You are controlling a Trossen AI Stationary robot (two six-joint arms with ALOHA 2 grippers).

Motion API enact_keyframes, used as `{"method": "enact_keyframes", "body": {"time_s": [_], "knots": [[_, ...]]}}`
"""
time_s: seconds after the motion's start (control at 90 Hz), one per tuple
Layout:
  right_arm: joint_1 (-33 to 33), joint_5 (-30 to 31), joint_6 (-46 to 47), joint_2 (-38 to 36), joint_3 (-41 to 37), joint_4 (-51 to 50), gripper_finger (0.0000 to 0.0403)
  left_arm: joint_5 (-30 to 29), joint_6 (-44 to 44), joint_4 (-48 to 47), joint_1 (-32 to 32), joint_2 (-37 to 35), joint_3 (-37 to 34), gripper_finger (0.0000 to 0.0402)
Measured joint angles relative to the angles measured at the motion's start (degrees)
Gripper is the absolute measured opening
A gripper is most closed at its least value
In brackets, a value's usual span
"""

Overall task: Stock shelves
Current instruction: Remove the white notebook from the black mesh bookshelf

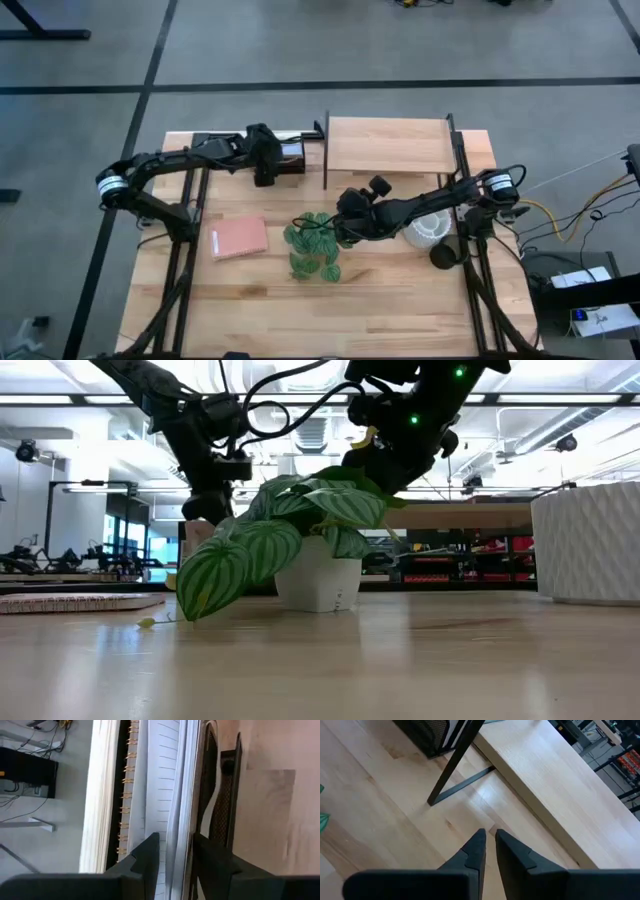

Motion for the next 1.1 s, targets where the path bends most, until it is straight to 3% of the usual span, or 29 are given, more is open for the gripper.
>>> {"method": "enact_keyframes", "body": {"time_s": [0.522, 1.1], "knots": [[0.0, 0.0, 0.2, 0.0, 0.0, 1.0, 0.003, -1.4, -4.3, 0.0, -2.1, -3.4, 0.0, 0.0113], [0.0, 0.0, 0.1, 0.0, 0.0, 1.4, 0.0027, -1.3, -1.9, 0.0, -0.4, -1.0, 0.0, 0.0098]]}}
